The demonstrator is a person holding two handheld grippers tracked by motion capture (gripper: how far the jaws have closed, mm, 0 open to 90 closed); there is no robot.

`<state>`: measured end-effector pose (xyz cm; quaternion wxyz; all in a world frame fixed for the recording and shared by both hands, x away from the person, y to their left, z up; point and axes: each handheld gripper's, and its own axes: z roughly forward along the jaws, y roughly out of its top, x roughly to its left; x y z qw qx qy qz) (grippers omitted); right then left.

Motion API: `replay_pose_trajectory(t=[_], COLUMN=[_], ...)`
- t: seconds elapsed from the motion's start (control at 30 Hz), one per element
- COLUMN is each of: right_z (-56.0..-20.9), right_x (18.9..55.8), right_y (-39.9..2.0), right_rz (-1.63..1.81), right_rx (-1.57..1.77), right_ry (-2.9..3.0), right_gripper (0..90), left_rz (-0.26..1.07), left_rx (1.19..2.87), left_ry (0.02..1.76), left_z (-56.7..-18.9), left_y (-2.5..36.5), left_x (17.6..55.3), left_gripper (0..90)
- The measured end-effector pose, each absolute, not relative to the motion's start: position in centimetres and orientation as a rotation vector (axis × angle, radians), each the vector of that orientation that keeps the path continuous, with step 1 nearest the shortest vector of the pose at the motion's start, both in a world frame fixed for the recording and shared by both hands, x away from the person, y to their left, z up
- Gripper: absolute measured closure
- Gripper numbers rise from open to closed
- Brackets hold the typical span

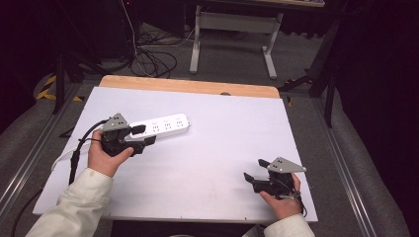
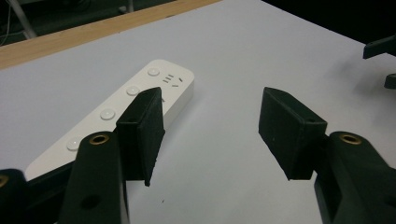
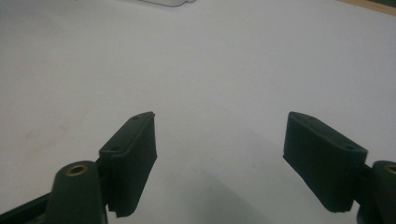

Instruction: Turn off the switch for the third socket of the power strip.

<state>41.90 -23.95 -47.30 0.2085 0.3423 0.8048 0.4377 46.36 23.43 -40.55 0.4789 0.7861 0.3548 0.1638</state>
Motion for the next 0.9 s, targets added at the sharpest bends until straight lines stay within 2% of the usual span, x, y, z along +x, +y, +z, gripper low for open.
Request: replay_pose_trajectory(t=[0.63,0.9], right_z=[-47.4,-47.4], right_x=[42.3,42.3], right_y=[-23.6,-23.6], right_rz=[1.23,1.237], right_rx=[0.935,0.928], right_ry=[2.261,2.265], right_gripper=[26.0,25.9], left_rz=[0.444,0.423], left_rx=[1.969,1.953], left_ry=[0.888,0.877], left_z=[-39.7,-39.7], left_y=[21.7,20.4], left_x=[49.7,51.0], left_gripper=[42.9,44.8])
